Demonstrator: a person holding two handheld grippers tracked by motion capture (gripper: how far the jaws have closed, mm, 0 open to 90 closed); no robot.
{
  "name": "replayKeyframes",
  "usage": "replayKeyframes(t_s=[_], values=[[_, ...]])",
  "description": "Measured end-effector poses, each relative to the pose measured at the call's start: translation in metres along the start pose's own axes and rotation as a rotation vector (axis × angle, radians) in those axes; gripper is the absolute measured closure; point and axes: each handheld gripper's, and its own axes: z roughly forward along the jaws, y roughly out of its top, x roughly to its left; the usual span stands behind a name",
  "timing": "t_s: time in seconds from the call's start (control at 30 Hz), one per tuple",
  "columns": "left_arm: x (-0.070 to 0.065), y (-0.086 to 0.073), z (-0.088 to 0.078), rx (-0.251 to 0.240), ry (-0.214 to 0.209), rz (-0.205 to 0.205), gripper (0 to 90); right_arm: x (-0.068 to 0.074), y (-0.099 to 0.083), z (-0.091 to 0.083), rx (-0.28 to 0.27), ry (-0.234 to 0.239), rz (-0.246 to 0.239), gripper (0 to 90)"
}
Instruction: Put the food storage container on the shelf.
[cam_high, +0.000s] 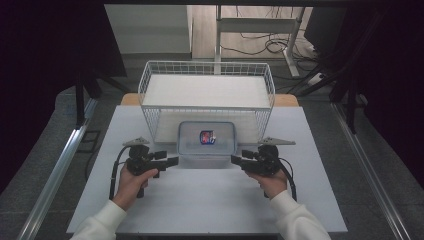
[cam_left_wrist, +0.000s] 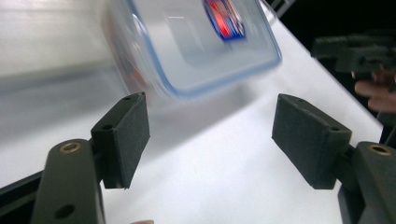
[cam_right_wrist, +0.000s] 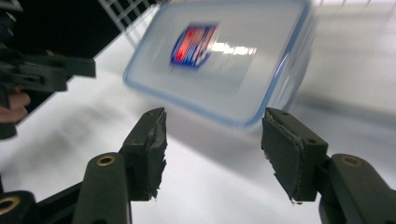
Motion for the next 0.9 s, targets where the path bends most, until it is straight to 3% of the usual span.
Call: replayKeyframes(t_s=[0.13,0.33,0.53,0.7,0.9], values=[[-0.012,-0.011,-0.003,0.023,-0.023,0.014,27.7,0.007,-0.008,0.003,0.032,-0.005,-0.043,44.2],[-0.021,-0.021,-0.011,0.054,0.022,0.084,27.8,0.017,-0.014,0.016,0.085,-0.023,-0.121,57.5],[-0.020,-0.025,-0.010,0.068,0.014,0.085,27.6,0.029,-0.014,0.038,0.141,-0.068,-0.239,79.7],[-0.020,-0.025,-0.008,0.071,0.012,0.091,27.4,0.035,-0.010,0.063,0.177,-0.131,-0.337,87.8],[-0.017,-0.025,-0.009,0.075,0.021,0.087,27.5,0.030,-0.008,0.087,0.208,-0.145,-0.332,88.8]])
